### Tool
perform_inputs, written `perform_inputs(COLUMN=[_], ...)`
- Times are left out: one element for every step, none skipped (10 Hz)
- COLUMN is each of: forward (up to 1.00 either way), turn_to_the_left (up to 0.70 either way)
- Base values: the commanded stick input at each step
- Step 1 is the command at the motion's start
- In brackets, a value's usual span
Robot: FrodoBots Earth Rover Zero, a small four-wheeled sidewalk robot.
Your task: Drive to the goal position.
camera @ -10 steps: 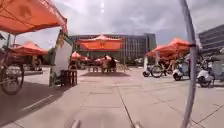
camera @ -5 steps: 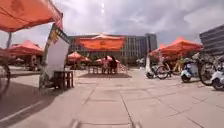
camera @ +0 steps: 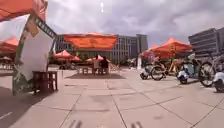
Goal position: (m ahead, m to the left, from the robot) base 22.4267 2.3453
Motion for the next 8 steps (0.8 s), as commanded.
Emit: perform_inputs(forward=[0.85,0.85,0.85,0.85,0.85,0.85,0.85,0.85], turn_to_the_left=[-0.03,-0.03,-0.14,-0.22,-0.23,-0.01,-0.01,-0.01])
